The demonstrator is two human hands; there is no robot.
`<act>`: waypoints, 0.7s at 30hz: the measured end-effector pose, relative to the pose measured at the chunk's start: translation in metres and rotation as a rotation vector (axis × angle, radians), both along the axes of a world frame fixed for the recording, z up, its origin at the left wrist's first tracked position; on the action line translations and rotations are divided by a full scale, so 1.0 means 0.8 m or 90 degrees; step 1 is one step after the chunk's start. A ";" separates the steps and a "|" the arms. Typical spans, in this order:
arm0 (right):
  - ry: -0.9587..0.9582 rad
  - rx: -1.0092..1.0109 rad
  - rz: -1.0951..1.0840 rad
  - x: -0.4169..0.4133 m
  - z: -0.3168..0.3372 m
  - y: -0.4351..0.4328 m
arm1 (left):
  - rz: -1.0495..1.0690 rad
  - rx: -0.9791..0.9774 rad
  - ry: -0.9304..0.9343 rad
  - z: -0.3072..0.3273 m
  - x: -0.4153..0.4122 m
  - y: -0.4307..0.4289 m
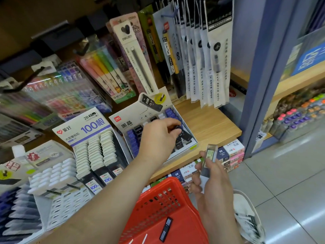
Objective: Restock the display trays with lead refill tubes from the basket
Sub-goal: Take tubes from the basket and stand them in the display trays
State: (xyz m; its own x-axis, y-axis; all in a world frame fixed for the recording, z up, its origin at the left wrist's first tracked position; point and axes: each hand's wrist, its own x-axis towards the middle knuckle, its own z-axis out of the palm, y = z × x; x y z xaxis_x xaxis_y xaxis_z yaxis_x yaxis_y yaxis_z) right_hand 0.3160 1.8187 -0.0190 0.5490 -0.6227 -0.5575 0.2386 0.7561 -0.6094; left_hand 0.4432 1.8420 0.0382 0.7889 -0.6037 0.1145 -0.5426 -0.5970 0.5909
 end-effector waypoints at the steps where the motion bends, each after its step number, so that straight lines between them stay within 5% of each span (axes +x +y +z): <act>1: 0.001 0.002 -0.001 0.000 0.000 0.000 | -0.010 0.023 -0.024 -0.003 0.000 -0.003; 8: 0.004 0.005 -0.003 -0.003 0.001 -0.001 | -0.100 0.122 -0.146 -0.010 -0.002 -0.010; 16: 0.020 -0.092 -0.027 -0.003 -0.006 0.000 | -0.148 0.185 -0.152 -0.021 0.000 -0.015; 21: 0.052 -0.096 -0.101 -0.003 -0.015 0.000 | -0.067 0.156 -0.084 -0.026 0.000 -0.025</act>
State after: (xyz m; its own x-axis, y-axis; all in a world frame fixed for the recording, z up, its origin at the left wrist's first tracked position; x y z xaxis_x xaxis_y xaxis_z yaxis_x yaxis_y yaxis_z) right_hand 0.3139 1.8183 -0.0313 0.3939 -0.7777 -0.4899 0.2924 0.6114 -0.7353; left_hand 0.4433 1.8223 0.0174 0.7085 -0.7037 0.0531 -0.6716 -0.6494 0.3567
